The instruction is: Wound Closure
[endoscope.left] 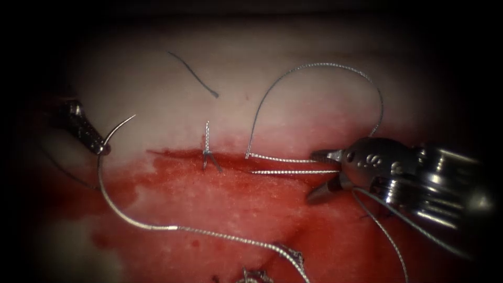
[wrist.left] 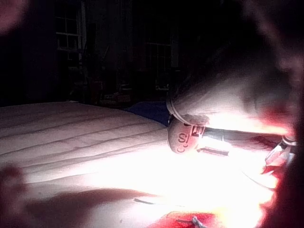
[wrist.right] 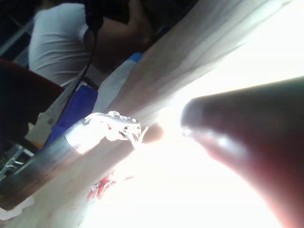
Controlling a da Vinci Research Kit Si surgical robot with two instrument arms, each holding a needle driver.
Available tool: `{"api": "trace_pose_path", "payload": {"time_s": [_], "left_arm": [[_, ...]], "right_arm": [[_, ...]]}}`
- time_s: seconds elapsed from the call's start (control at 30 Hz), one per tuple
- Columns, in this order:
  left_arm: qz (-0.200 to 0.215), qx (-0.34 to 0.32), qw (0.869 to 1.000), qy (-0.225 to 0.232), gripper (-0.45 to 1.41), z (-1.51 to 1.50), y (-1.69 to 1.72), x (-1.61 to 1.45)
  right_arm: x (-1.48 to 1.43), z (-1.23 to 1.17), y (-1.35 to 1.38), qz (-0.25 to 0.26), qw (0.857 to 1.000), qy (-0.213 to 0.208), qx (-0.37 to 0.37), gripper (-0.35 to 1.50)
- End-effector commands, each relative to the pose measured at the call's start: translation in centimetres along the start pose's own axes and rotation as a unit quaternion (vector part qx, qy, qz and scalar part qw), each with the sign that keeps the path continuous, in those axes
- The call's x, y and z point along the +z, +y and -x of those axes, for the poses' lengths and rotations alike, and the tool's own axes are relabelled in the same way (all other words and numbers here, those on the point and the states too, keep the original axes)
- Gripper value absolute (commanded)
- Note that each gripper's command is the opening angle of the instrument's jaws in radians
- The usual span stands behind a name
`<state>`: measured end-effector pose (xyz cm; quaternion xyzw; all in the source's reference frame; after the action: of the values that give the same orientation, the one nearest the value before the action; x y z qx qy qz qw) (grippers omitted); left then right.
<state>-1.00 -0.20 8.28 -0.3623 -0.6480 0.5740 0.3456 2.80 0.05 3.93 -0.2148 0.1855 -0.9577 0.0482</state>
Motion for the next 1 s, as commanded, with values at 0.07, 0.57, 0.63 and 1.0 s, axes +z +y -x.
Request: {"api": "trace_pose_path", "payload": {"time_s": [0.07,0.57,0.63,1.0], "left_arm": [[0.0,0.005,1.0,0.002,-0.45,-0.12,0.1,-0.05],[0.0,0.002,1.0,0.002,-0.45,-0.12,0.11,-0.05],[0.0,0.002,1.0,0.002,-0.45,-0.12,0.11,-0.05],[-0.001,0.002,1.0,0.001,-0.45,-0.12,0.11,-0.05]], "right_arm": [[0.01,0.16,-0.07,-0.012,1.0,-0.001,0.0,0.66],[0.34,0.13,-0.21,-0.025,1.0,0.017,0.0,0.49],[0.36,0.12,-0.21,-0.017,1.0,0.025,0.0,0.32],[0.36,0.12,-0.21,-0.007,0.999,0.034,0.001,-0.35]]}}
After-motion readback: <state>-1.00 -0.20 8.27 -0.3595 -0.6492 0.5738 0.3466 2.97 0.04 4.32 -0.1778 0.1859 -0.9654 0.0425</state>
